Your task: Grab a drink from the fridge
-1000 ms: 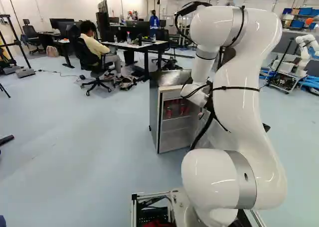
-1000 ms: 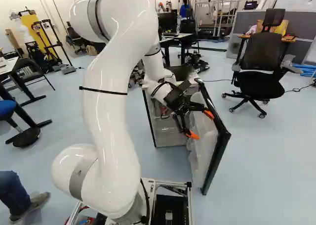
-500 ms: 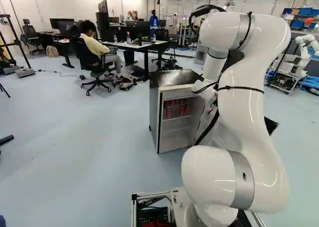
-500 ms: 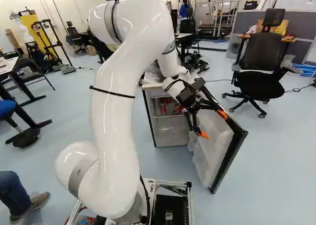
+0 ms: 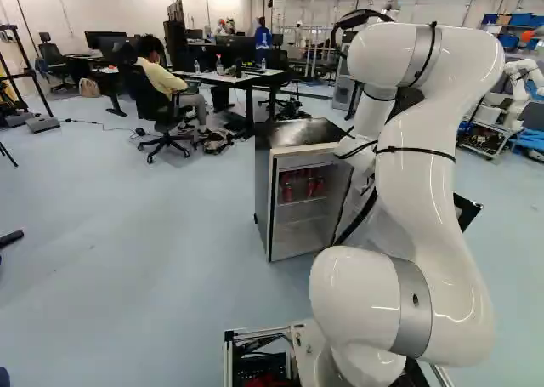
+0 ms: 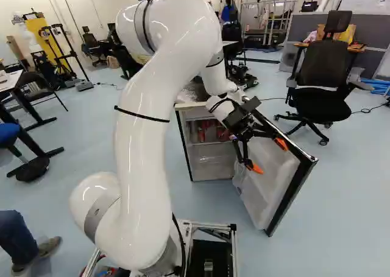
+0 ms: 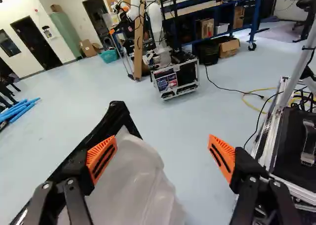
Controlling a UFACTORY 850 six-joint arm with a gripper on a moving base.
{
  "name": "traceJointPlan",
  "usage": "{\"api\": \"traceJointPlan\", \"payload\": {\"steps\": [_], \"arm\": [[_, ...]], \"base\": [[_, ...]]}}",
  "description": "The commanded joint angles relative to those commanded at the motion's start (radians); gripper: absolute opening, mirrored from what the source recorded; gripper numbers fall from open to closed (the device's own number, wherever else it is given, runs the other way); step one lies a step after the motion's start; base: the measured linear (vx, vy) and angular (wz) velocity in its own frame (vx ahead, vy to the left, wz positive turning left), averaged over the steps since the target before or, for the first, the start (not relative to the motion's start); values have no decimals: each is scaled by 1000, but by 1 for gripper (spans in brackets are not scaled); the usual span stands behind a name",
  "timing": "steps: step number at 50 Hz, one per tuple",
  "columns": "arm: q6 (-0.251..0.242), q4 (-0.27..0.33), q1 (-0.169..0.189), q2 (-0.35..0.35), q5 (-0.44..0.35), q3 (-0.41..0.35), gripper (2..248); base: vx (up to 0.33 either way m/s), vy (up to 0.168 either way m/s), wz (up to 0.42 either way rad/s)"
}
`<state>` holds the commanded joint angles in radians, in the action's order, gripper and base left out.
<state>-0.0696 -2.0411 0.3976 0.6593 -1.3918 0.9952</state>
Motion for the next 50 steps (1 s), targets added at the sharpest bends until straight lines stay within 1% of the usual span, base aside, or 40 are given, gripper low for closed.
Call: {"api": "traceJointPlan", "payload": {"steps": [9, 20, 32, 50], "arm": [[0, 26, -21, -23, -2, -62, 247], [0, 88, -54, -52, -8, -141, 247], [0, 204, -89, -85, -15, -226, 247], [0, 390, -120, -127, -26, -325, 247]], "base": [[0, 0, 0], [0, 0, 0], [0, 0, 0], [0, 0, 0]]}}
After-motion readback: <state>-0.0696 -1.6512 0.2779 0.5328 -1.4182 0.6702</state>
